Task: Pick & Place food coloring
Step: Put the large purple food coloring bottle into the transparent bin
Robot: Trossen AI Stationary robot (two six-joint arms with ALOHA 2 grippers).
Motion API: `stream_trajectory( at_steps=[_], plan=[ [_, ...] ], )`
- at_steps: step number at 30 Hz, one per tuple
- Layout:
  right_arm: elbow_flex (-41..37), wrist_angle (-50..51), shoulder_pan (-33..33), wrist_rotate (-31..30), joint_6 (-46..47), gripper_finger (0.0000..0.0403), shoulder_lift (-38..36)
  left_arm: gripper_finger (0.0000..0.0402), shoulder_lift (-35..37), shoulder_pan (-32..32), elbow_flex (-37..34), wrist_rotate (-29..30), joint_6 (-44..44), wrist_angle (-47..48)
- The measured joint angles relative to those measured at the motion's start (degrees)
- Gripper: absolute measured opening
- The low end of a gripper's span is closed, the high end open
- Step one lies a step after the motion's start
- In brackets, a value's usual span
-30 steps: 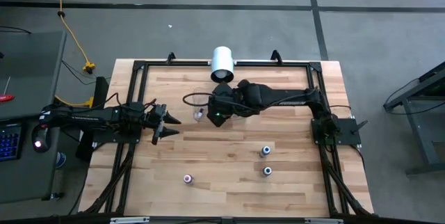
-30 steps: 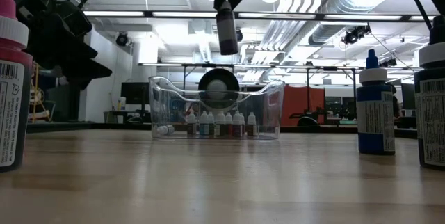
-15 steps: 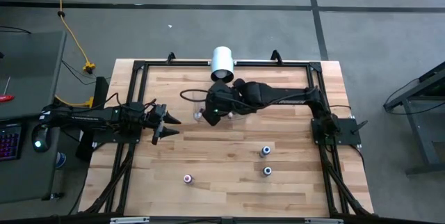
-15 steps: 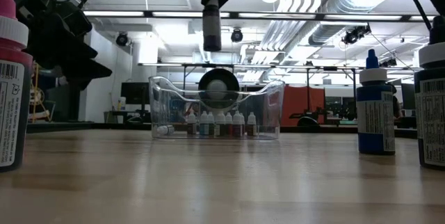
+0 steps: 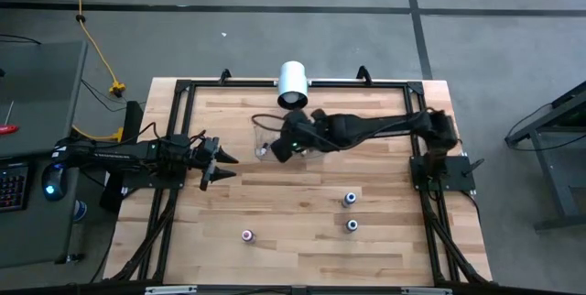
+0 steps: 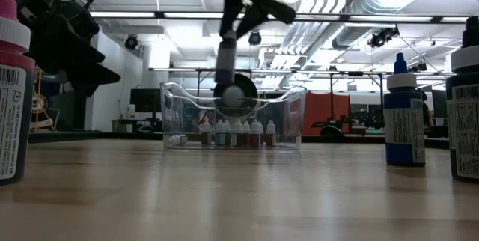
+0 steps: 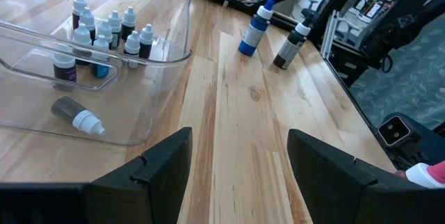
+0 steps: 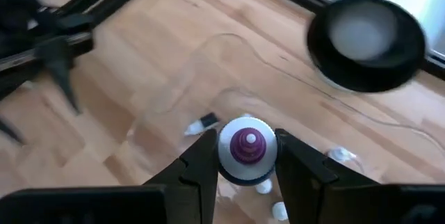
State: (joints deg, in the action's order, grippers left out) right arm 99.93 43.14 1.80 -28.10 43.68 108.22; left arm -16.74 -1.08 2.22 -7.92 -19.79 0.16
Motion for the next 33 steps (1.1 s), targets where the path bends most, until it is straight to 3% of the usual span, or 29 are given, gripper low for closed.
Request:
stream_trajectory(
  at_steps=[4, 9, 17, 33],
  plan=[
    [-9.2, -3.2, -1.0, -0.7, 3.6, 0.0111, -5.2, 0.0234, 0.0, 0.0, 0.0, 0.0, 0.0, 0.0],
    [-15.2, -3.1, -2.8, -1.1, 4.1, 0.0111, -8.4, 0.0234, 0.0, 0.0, 0.0, 0.0, 0.0, 0.0],
    [-15.4, 0.8, -6.6, 0.1, -2.4, 0.0111, -8.6, 0.0234, 0.0, 0.0, 0.0, 0.0, 0.0, 0.0],
    [-15.5, 0.6, -11.1, 2.1, -5.2, 0.0111, -5.3, 0.0234, 0.0, 0.0, 0.0, 0.0, 0.0, 0.0]
  ],
)
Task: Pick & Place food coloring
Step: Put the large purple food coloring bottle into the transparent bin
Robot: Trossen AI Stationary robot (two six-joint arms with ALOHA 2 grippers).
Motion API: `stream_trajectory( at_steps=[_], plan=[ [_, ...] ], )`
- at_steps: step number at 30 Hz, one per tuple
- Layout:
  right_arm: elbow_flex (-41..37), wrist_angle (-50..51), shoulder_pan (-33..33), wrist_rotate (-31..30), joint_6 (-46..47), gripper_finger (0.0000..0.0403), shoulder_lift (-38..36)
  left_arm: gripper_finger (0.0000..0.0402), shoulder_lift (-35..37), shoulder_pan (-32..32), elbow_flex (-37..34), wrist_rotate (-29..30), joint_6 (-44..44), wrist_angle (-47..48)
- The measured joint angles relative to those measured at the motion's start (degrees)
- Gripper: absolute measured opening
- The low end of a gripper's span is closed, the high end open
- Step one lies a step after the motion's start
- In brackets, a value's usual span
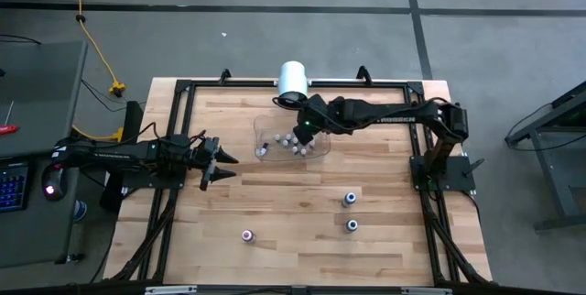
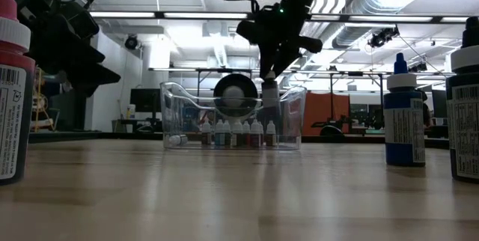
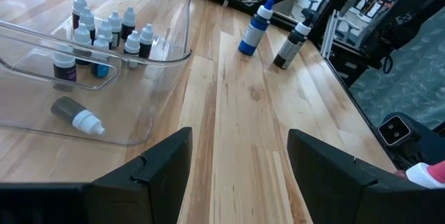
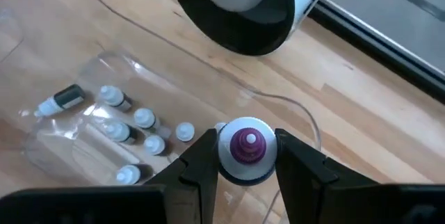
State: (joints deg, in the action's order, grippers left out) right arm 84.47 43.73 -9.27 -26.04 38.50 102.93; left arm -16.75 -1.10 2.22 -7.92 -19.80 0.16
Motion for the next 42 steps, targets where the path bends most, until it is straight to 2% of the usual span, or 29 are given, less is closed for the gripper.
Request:
stream_trajectory(
  at_steps=[24, 42],
  plan=[
    [0.0, -1.1, -1.8, 0.7, 5.3, 0.0111, 3.7, 0.0234, 0.0, 0.0, 0.0, 0.0, 0.0, 0.0],
    [0.0, 0.6, -1.7, -0.7, 13.1, 0.0111, 4.0, 0.0234, 0.0, 0.0, 0.0, 0.0, 0.0, 0.0]
  ],
)
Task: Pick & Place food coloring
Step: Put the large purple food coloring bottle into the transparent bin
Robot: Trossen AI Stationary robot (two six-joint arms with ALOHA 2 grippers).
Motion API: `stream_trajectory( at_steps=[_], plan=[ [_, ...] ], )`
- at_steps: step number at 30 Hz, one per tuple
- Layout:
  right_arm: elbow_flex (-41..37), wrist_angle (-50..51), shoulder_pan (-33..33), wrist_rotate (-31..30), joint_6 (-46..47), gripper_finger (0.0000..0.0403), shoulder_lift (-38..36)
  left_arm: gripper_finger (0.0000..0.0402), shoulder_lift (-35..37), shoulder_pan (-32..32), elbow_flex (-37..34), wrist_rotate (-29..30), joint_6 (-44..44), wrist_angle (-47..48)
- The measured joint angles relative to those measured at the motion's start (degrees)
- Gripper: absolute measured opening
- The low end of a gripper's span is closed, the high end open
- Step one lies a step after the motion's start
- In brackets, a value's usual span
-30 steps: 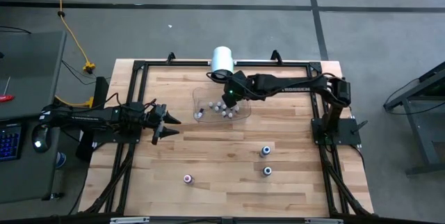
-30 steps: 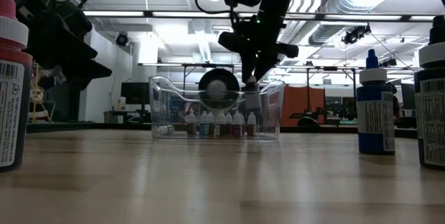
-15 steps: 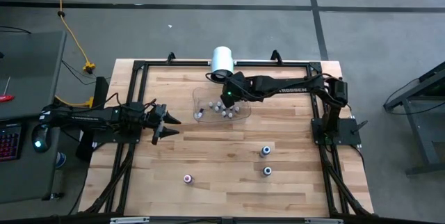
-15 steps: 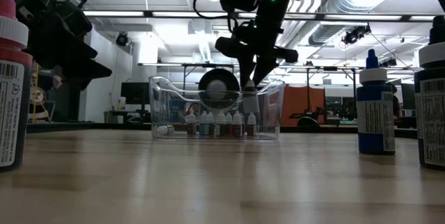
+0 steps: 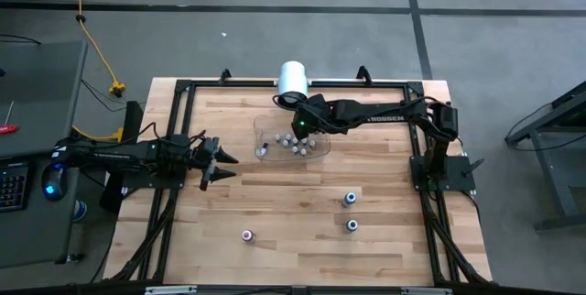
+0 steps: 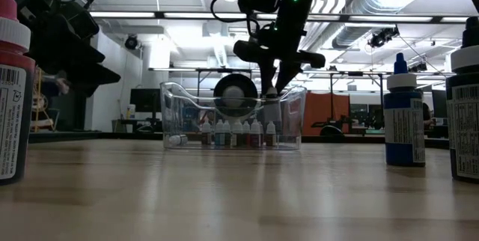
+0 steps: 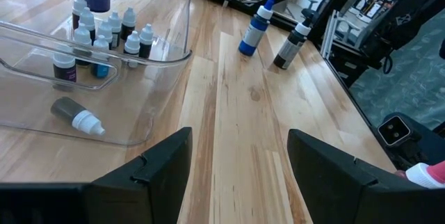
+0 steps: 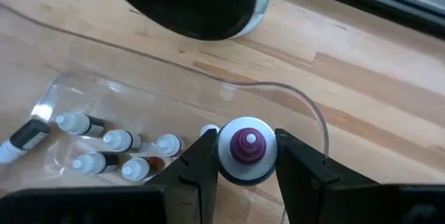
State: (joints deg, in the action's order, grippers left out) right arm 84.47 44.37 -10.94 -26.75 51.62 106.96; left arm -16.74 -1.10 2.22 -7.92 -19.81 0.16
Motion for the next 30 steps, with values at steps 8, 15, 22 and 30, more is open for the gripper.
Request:
stream_trajectory(
  at_steps=[8, 15, 22, 30],
  plan=[
    [0.0, -0.1, 0.5, -0.5, 6.4, 0.0111, 0.9, 0.0234, 0.0, 0.0, 0.0, 0.0, 0.0, 0.0],
    [0.0, 0.8, 1.0, -2.7, 6.5, 0.0111, 1.5, 0.0234, 0.0, 0.0, 0.0, 0.0, 0.0, 0.0],
    [0.0, 0.7, 1.1, -2.7, 6.7, 0.0111, 2.7, 0.0234, 0.0, 0.0, 0.0, 0.0, 0.0, 0.0],
    [0.0, -0.6, 1.2, -2.2, 6.7, 0.0111, 3.8, 0.0234, 0.0, 0.0, 0.0, 0.0, 0.0, 0.0]
  ],
)
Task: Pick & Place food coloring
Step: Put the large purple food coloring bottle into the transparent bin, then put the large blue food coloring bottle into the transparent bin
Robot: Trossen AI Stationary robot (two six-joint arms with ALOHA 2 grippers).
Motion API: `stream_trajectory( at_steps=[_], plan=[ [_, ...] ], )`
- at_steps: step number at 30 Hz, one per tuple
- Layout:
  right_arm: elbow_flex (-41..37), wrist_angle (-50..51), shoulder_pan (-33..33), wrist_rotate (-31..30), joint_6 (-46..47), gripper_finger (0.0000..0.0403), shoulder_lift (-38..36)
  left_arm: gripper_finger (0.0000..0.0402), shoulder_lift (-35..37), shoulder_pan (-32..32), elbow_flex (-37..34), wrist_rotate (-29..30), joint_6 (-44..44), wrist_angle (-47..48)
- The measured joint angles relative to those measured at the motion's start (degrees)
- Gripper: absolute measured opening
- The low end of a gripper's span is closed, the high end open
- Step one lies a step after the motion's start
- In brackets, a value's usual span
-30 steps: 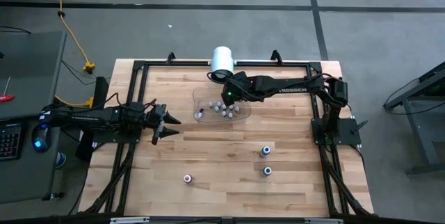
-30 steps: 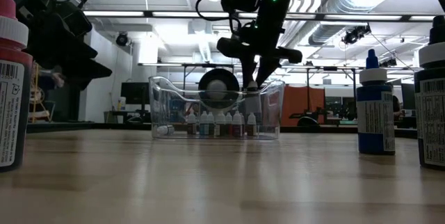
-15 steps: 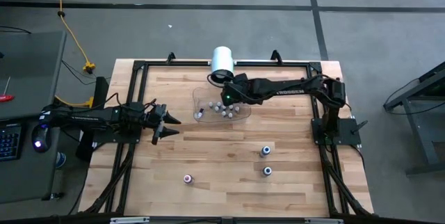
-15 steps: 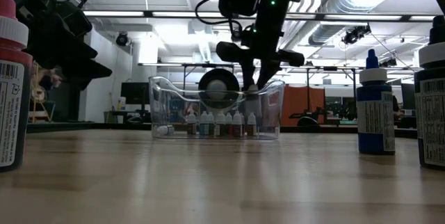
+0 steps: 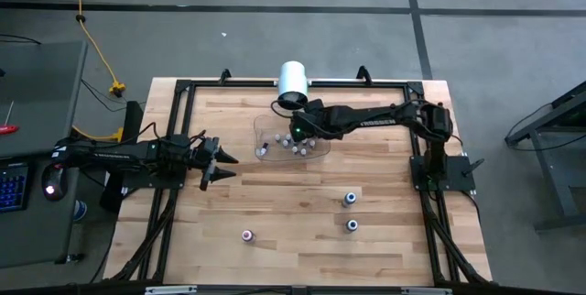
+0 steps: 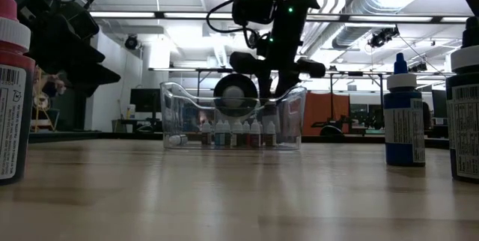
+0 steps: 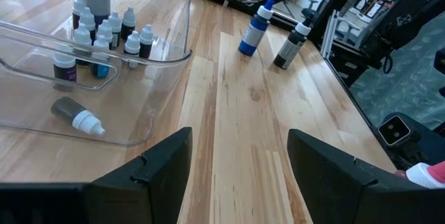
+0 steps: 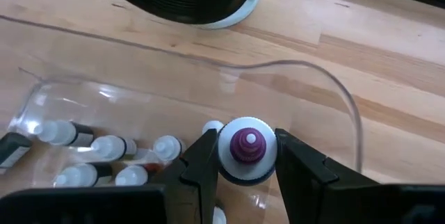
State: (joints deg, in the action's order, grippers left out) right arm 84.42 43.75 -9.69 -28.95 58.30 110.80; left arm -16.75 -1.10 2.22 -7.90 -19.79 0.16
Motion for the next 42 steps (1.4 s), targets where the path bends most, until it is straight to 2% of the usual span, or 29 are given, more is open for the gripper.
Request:
stream_trajectory(
  at_steps=[3, 8, 12, 21, 29, 35, 42],
  plan=[
    [0.0, 0.0, 0.0, 0.0, 0.1, 0.0115, 0.1, 0.0234, 0.0, 0.0, 0.0, 0.0, 0.0, 0.0],
    [0.0, 0.3, 0.0, -0.7, 1.2, 0.0165, 0.1, 0.0234, 0.0, 0.0, 0.0, 0.0, 0.0, 0.0],
    [0.0, 0.0, 0.0, -0.6, 0.8, 0.0183, 0.1, 0.0234, 0.0, 0.0, 0.0, 0.0, 0.0, 0.0],
    [0.3, 0.2, 0.0, 0.8, -0.4, 0.0189, -0.3, 0.0234, 0.0, 0.0, 0.0, 0.0, 0.0, 0.0],
    [0.4, 3.4, 0.4, -0.9, -1.8, 0.0190, -3.9, 0.0234, 0.0, 0.0, 0.0, 0.0, 0.0, 0.0],
    [0.4, 5.3, 1.4, -1.3, -4.1, 0.0191, -8.2, 0.0234, 0.0, 0.0, 0.0, 0.0, 0.0, 0.0],
    [0.4, 9.1, 5.3, -1.0, -6.8, 0.0191, -15.0, 0.0234, 0.0, 0.0, 0.0, 0.0, 0.0, 0.0]
  ],
)
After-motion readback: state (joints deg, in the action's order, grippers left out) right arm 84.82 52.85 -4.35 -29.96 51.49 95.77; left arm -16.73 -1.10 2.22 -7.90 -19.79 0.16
